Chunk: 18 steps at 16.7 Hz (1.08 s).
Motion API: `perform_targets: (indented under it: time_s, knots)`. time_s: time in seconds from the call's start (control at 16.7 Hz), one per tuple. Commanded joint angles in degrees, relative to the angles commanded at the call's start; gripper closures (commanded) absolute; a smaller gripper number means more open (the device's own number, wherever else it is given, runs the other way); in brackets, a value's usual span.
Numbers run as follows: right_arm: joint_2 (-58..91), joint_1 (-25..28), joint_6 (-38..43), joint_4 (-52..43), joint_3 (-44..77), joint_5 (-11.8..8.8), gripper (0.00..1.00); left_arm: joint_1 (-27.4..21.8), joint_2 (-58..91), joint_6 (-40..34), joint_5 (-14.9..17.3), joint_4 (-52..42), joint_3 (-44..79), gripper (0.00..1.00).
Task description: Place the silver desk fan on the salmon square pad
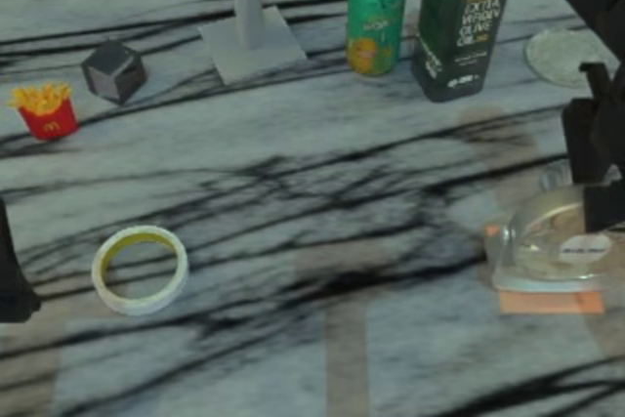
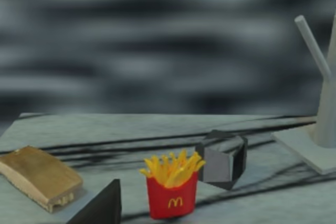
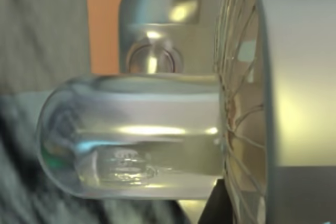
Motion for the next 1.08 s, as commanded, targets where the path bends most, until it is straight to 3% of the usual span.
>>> perform_targets:
  time_s: [0.72, 1.08]
  knots:
    - [0.0, 0.0, 0.0, 0.0, 0.0, 0.0, 0.02, 0.0, 0.0, 0.0, 0.0, 0.0, 0.0, 0.00]
    - [0.0, 0.0, 0.0, 0.0, 0.0, 0.0, 0.00, 0.0, 0.0, 0.0, 0.0, 0.0, 0.0, 0.00]
